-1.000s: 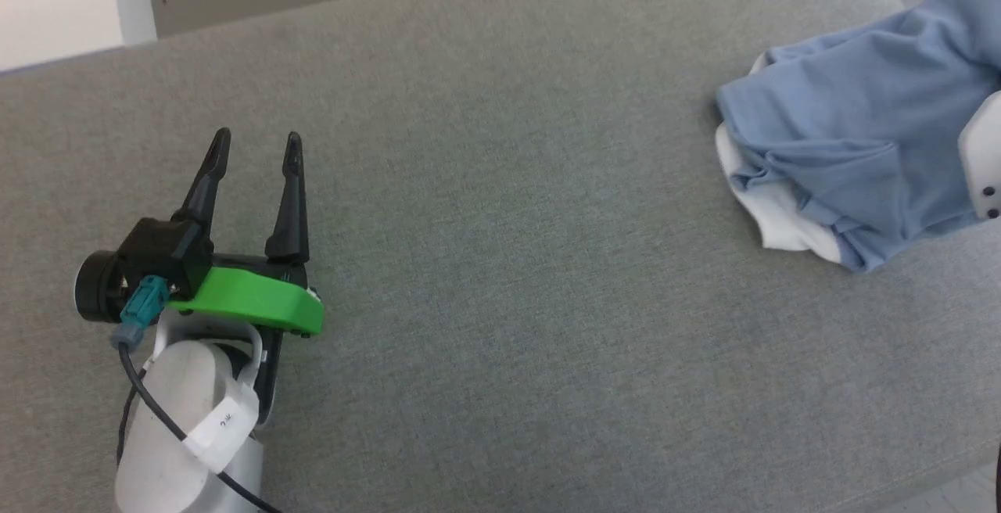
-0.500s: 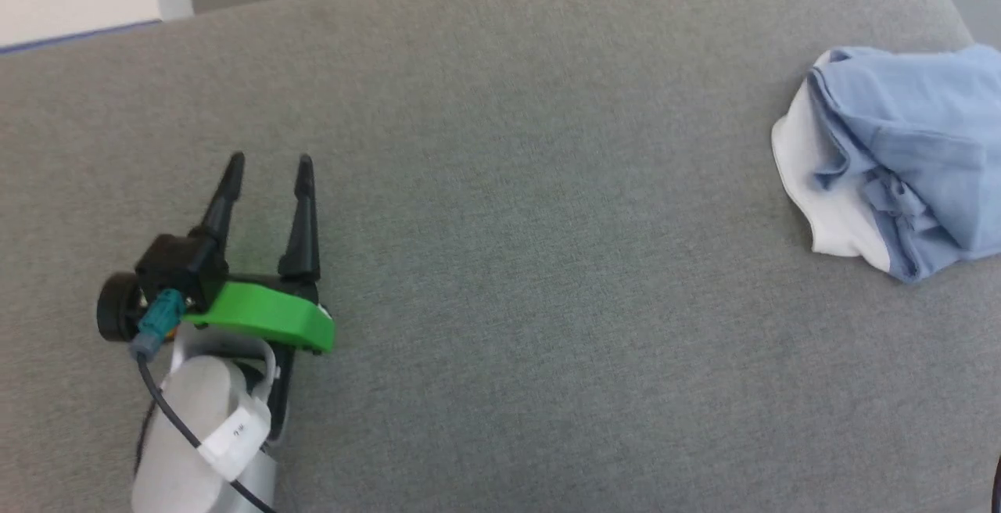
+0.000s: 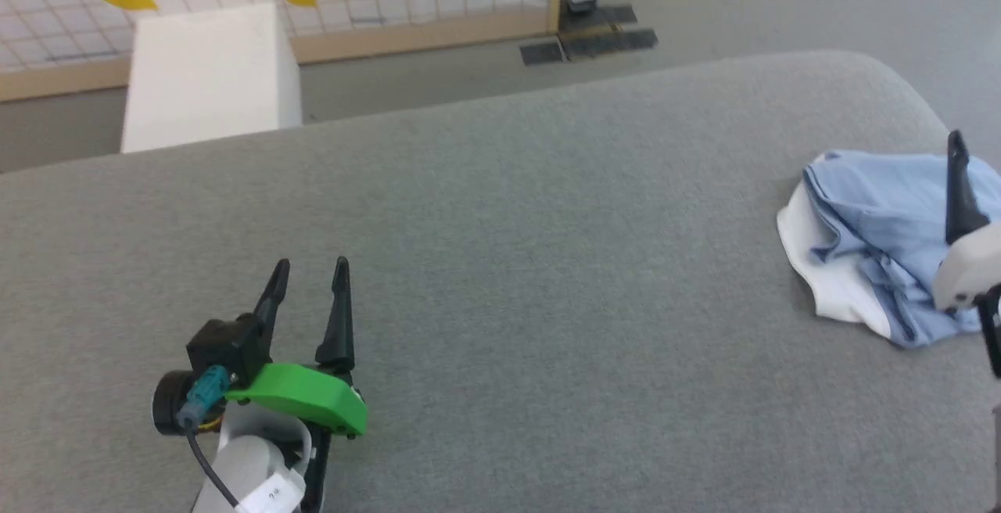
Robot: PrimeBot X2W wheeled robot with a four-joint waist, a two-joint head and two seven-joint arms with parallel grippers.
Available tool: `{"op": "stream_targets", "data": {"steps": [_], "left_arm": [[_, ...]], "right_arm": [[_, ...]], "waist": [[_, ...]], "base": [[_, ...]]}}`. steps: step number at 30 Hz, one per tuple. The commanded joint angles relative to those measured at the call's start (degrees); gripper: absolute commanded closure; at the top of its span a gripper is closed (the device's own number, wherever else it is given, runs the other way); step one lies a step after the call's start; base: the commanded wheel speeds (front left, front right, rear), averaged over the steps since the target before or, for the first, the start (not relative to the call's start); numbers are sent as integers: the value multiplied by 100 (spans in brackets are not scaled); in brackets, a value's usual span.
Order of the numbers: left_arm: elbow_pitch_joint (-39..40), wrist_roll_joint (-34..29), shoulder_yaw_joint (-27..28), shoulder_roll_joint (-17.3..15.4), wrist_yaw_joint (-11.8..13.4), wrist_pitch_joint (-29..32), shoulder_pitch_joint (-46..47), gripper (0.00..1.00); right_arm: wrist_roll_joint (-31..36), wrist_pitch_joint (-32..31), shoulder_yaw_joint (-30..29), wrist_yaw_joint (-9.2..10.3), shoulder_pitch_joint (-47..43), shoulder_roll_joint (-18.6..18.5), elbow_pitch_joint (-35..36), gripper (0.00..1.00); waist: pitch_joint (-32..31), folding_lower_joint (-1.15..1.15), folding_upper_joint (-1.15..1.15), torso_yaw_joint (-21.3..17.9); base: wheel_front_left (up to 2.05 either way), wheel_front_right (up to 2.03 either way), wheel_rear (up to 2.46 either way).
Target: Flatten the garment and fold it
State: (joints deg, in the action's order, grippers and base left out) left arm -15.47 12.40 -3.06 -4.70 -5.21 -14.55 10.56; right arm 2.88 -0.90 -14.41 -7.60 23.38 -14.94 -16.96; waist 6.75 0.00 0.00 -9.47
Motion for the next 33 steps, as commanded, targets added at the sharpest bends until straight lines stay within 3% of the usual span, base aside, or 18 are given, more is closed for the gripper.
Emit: {"op": "stream_targets", "data": {"steps": [1,8,12,19,33], "left_arm": [[-35,50,-19,42,23,-41,-79,0],[-105,110,-59,87,42,-43,-258,0],[-127,119,-72,103,43,-44,-331,0],[-213,88,-122,121,32,-44,-444,0],[-304,45,-193,151,67,-44,-577,0]], "right_arm": [[-107,43,30,11,-241,143,241,0],[-555,205,332,11,-1355,764,1464,0],[-720,356,563,11,-1819,963,1800,0],[-743,672,901,11,-2416,1147,1903,0],[-910,1046,879,11,-2832,1204,1553,0]], "waist": [[-494,0,0,501],[-721,0,0,864],[-787,0,0,1022],[-898,0,0,1224],[-947,0,0,1331]], "base": [[0,0,0],[0,0,0],[0,0,0],[0,0,0],[0,0,0]]}}
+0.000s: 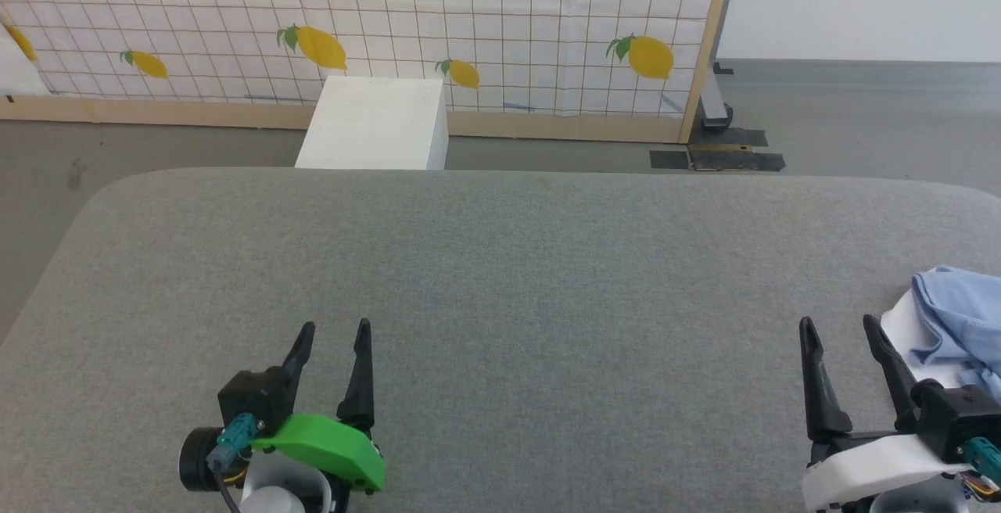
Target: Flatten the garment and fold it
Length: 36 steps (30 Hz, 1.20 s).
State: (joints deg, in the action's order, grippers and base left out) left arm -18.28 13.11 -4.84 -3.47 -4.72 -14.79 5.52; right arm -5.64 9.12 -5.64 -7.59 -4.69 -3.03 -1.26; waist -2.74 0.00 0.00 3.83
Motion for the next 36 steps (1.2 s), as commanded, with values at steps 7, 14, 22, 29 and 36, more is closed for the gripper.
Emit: {"op": "stream_targets", "data": {"steps": [7,14,22,29,36], "left_arm": [[-118,-16,-51,36,18,-20,-51,0],[-124,-2,-39,4,1,10,0,100],[-58,-47,-20,6,17,60,-19,100],[51,-120,9,9,43,142,-49,100],[161,-193,39,12,70,225,-80,100]], "right_arm": [[-95,86,-6,10,20,14,-141,0],[-47,44,-2,0,1,0,-143,100],[-26,12,17,0,17,1,-134,100],[8,-42,49,1,43,1,-119,100],[42,-95,80,1,69,2,-104,100]], "waist": [[-13,0,0,18],[-13,0,0,18],[-3,0,0,3],[13,0,0,-19],[29,0,0,-42]], "base": [[0,0,0],[0,0,0],[0,0,0],[0,0,0],[0,0,0]]}}
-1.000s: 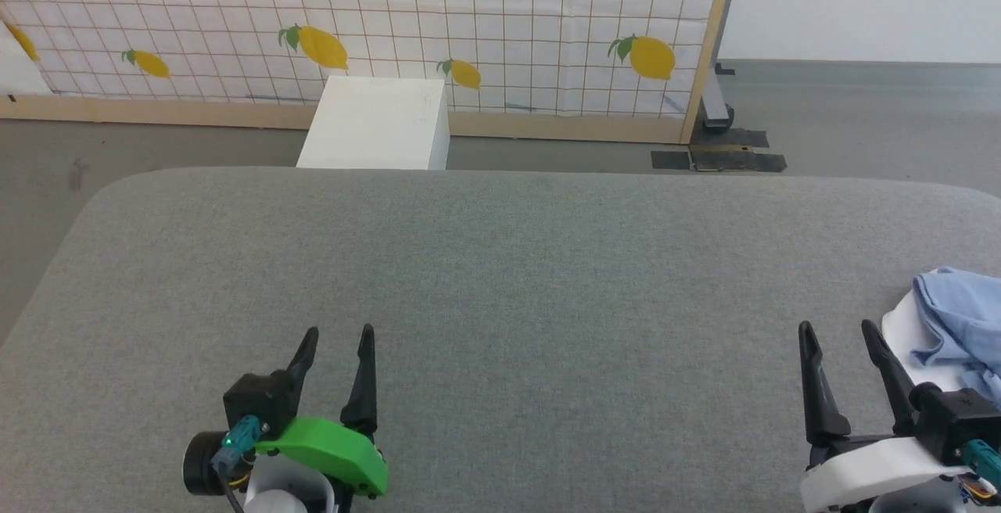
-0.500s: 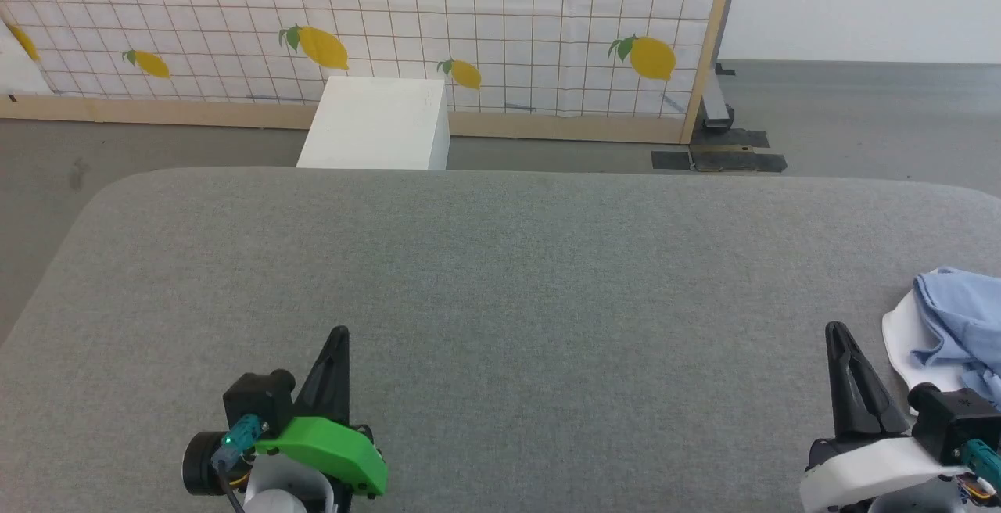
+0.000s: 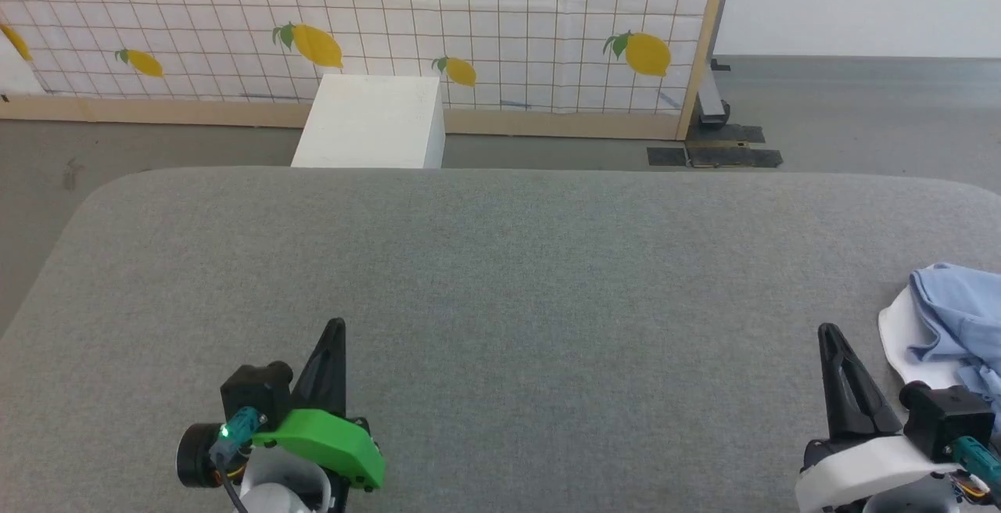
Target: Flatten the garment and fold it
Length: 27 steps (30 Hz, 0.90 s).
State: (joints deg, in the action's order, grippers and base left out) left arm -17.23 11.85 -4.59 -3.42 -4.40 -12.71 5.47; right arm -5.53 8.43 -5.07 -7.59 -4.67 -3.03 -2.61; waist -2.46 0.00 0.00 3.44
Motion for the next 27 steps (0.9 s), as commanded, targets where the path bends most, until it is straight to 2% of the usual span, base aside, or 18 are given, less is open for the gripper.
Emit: {"op": "stream_targets", "data": {"steps": [1,27], "left_arm": [[70,-76,17,8,41,26,-80,100],[501,-365,132,20,145,350,-202,100]], "right_arm": [[35,-33,27,2,71,2,33,100],[170,-244,152,4,174,6,92,100]], "waist": [[3,0,0,-5],[67,0,0,-93]], "base": [[0,0,0],[0,0,0]]}}
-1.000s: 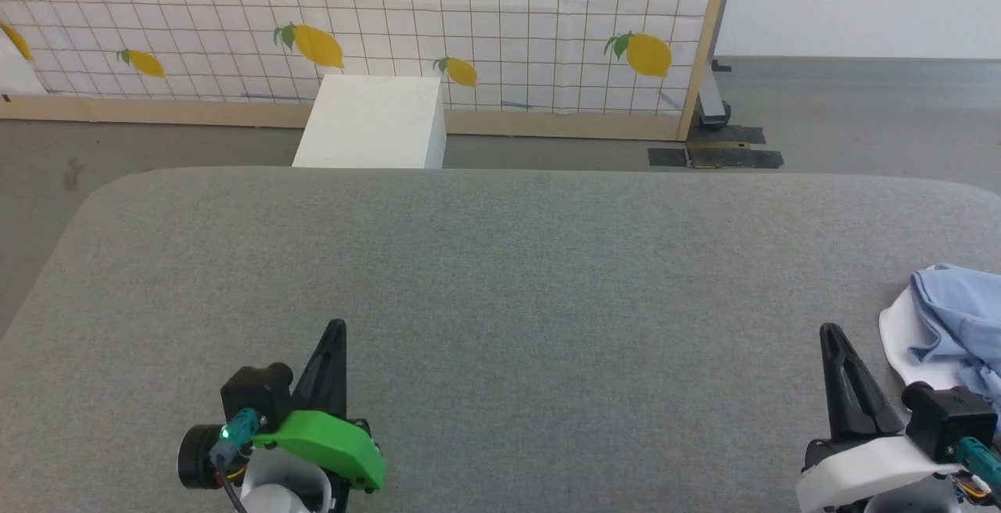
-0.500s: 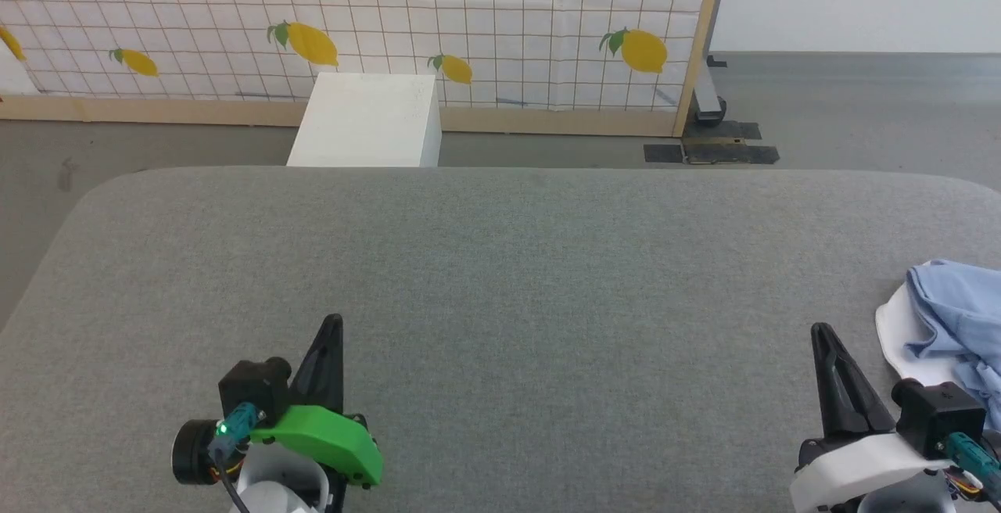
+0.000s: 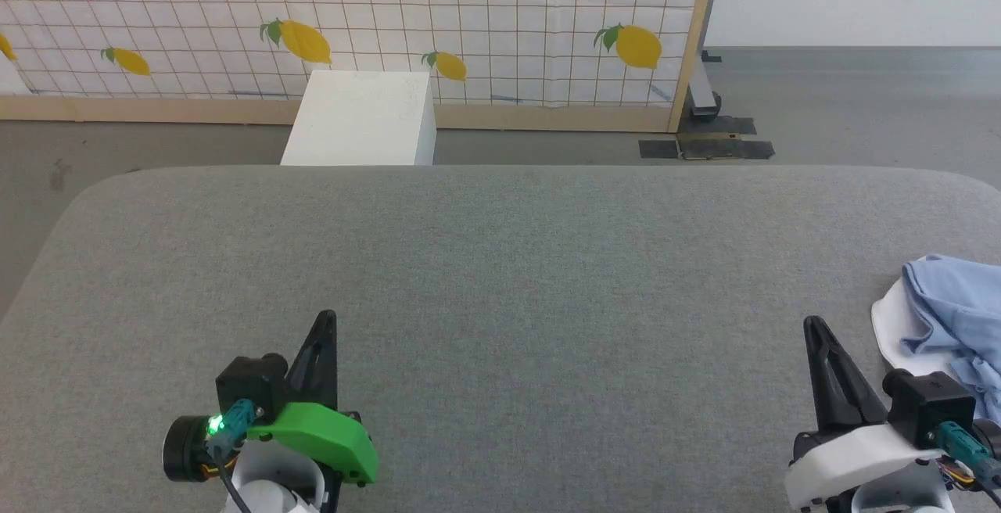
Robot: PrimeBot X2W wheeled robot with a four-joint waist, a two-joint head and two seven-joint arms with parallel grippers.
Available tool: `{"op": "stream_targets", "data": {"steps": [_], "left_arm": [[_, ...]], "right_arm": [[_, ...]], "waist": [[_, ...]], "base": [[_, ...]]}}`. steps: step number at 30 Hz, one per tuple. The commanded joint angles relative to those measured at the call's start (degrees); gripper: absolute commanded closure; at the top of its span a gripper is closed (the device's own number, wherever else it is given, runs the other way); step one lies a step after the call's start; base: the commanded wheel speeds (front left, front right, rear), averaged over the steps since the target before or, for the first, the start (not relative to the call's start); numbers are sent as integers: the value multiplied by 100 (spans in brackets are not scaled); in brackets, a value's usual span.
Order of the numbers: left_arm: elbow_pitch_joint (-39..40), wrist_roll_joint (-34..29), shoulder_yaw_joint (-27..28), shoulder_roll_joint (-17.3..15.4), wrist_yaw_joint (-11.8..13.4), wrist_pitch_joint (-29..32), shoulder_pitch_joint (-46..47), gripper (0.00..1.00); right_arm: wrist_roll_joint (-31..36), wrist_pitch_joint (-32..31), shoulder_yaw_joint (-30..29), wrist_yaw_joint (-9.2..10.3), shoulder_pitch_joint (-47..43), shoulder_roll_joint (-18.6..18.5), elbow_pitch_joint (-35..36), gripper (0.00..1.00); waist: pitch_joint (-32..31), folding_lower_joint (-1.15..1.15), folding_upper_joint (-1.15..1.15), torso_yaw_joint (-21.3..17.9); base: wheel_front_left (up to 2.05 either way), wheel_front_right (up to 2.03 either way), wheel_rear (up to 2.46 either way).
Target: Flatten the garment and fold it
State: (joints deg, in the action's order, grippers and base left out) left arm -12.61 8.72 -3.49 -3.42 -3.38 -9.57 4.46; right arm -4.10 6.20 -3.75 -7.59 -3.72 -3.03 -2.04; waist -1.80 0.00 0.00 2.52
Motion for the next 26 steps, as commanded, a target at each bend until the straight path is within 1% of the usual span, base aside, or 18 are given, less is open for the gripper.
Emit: {"op": "stream_targets", "data": {"steps": [1,26], "left_arm": [[55,-63,27,21,47,50,-105,100],[472,-343,138,32,148,364,-223,100]], "right_arm": [[33,-29,25,4,83,6,38,100],[163,-234,146,6,183,9,95,100]], "waist": [[4,0,0,-5],[65,0,0,-90]], "base": [[0,0,0],[0,0,0]]}}
